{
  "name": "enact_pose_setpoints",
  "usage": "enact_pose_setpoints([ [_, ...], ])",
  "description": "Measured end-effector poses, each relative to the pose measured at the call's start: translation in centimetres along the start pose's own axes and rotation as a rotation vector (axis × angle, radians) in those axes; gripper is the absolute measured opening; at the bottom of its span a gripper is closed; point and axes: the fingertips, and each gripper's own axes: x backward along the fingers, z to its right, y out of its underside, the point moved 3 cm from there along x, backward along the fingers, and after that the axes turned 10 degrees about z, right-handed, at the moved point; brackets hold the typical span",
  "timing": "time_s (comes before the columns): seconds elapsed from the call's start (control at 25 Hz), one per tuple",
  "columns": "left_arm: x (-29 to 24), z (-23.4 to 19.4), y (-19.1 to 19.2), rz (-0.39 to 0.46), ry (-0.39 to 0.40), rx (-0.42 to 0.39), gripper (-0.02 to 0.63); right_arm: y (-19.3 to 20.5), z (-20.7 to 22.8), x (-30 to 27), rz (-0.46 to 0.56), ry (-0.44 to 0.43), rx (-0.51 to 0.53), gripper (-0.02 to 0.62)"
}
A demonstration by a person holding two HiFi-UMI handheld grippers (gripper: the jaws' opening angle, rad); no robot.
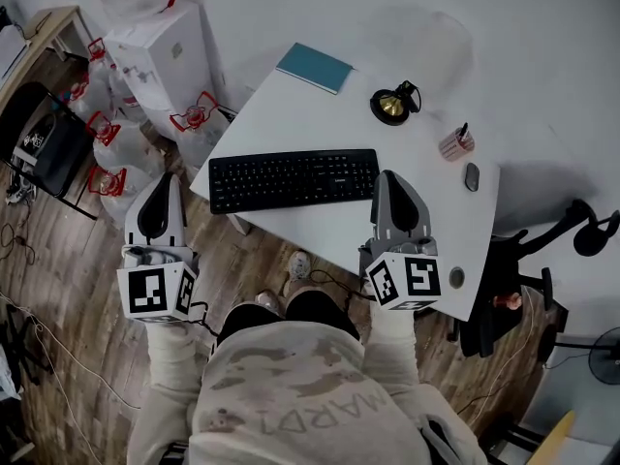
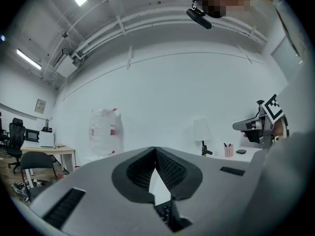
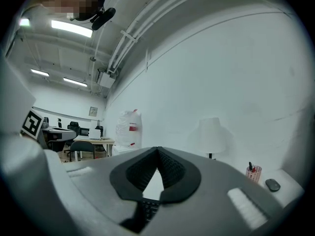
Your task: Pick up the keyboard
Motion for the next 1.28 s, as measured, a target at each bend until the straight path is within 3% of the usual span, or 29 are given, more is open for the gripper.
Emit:
enact_pose_setpoints([
  [0.52, -4.5, -0.4, 3.9, -0.079, -0.042, 0.026, 0.006, 4.7, 3.9, -5.1, -0.156, -0.029, -0.032, 0.011],
  [1.12, -6.3, -0.2, 12.4, -0.311, -0.082, 0.100, 0.006, 14.2, 7.9, -7.4, -0.451, -0.051, -0.116, 0.014],
  [1.28, -6.5, 0.0, 14.8, -0.391, -0.084, 0.108, 0.008, 16.5, 9.1, -7.5, -0.525, -0.061, -0.137, 0.078],
])
